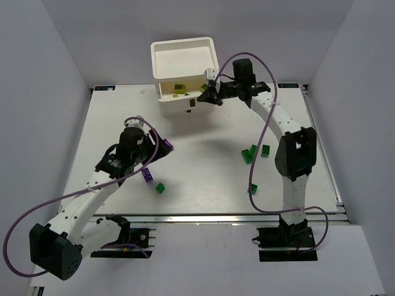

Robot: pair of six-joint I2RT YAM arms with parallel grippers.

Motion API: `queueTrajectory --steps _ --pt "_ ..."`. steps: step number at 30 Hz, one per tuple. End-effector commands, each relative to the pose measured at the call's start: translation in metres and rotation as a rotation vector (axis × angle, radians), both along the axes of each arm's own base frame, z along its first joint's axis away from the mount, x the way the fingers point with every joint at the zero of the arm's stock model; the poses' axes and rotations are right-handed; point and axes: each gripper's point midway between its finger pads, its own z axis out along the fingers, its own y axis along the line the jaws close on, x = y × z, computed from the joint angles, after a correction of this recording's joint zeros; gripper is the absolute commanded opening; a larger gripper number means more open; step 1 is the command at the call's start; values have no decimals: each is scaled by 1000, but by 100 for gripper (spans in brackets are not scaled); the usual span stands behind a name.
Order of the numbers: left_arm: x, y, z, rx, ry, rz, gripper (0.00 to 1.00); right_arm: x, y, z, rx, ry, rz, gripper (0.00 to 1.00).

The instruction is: Sort the legos into containers by color

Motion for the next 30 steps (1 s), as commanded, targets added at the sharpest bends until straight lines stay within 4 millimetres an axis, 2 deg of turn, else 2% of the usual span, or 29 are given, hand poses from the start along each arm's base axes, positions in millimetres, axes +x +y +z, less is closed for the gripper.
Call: queueTrajectory --steps 1,4,6,7,8,9,10,11,12,13,16,21,22,27,28,30 --pt "-1 7 13 -1 -44 24 74 -34 14 15 27 8 138 2" --pt "-2 8 15 1 -45 25 74 -46 29 5 9 13 168 0" --pt "-1 8 17 1 -51 29 74 -45 38 -8 -27 17 126 0" --pt "-1 9 17 4 -49 31 74 -42 48 -5 -16 -24 109 0" --pt "-1 9 17 5 -51 32 74 -36 52 -18 -43 3 47 0" --pt "-1 9 17 6 -49 32 74 -30 55 -21 -47 -4 8 0" --pt "-2 10 18 4 -52 34 74 -16 60 -18 -44 -51 -63 0" --pt "-2 10 19 4 -53 34 74 -8 63 -27 -55 -47 -95 1" --pt "-2 10 18 2 -51 35 74 -5 69 -23 -51 -48 -122 1" --pt "-3 10 17 2 -49 36 74 6 69 -23 -59 -63 -171 1" --pt "-5 11 16 -4 -43 41 74 20 74 -25 -47 -97 -228 0" --pt "-8 12 16 -3 -37 44 75 27 77 -25 -35 -109 -271 0" --pt "-8 13 16 -2 -38 43 75 32 79 -15 -8 -131 -282 0" --pt "-9 14 22 9 -32 40 75 48 88 -12 20 -126 -309 0" --pt "-9 14 23 10 -33 39 75 52 90 -3 36 -140 -312 0" --pt "-10 14 25 14 -31 38 75 56 93 -10 37 -127 -313 0"
